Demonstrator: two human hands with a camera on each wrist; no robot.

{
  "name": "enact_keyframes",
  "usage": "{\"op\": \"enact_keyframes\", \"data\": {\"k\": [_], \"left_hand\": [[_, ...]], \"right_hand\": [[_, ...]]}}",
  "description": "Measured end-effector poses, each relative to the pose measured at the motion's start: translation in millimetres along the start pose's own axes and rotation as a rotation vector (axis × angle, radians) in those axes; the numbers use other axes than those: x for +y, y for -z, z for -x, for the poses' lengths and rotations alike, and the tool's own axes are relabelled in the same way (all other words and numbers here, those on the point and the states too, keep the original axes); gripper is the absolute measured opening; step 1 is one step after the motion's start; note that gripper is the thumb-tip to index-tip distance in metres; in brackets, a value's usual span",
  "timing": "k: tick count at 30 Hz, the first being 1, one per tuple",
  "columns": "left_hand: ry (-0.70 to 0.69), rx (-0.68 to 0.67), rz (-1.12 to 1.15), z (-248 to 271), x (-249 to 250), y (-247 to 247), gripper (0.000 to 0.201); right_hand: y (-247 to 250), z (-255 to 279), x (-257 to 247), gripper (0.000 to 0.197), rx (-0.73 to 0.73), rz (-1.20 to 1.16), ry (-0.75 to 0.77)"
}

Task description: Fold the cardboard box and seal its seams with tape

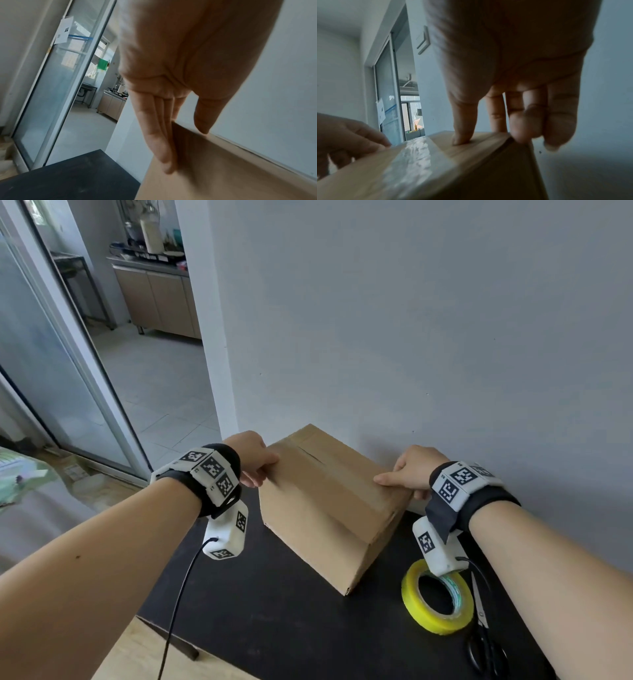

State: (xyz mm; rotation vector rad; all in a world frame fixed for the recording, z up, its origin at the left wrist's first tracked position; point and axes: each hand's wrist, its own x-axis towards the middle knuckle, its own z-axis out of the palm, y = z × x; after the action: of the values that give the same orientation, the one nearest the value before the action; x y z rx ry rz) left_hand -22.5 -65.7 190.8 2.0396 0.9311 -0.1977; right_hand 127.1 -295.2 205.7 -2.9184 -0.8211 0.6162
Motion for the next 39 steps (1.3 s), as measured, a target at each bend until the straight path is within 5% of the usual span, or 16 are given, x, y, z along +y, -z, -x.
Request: {"op": "enact_keyframes", "data": {"k": [2, 7, 14, 22, 30, 35, 39], "left_hand": [[-0.059, 0.041, 0.002, -2, 7, -5, 0.027], [-0.162, -0.017, 0.117, -5, 23, -23, 0.076], [-0.272, -0.043, 0.04, -8, 29, -35, 0.056], [-0.587, 0.267, -0.124, 19, 75, -50, 0.043], [-0.814, -0.037, -0.198, 54, 136, -170, 0.026], [-0.718, -0.233, -0.398, 44, 130, -242, 0.028], [-0.511, -0.291, -0.539, 20, 108, -276, 0.047]], "right_hand": [[-3, 4, 3, 0.049, -0.047, -0.056, 0.009], [-17, 11, 1, 0.045, -0.234, -0.29, 0.041], [-30, 18, -1, 0.047, -0.226, -0.449, 0.053], [-31, 34, 47, 0.034, 0.046, -0.716, 0.05], [-80, 67, 156, 0.016, 0.118, -0.849, -0.24], [-124, 89, 201, 0.016, 0.1, -0.906, -0.371], [-154, 94, 216, 0.016, 0.09, -0.991, -0.412]]}}
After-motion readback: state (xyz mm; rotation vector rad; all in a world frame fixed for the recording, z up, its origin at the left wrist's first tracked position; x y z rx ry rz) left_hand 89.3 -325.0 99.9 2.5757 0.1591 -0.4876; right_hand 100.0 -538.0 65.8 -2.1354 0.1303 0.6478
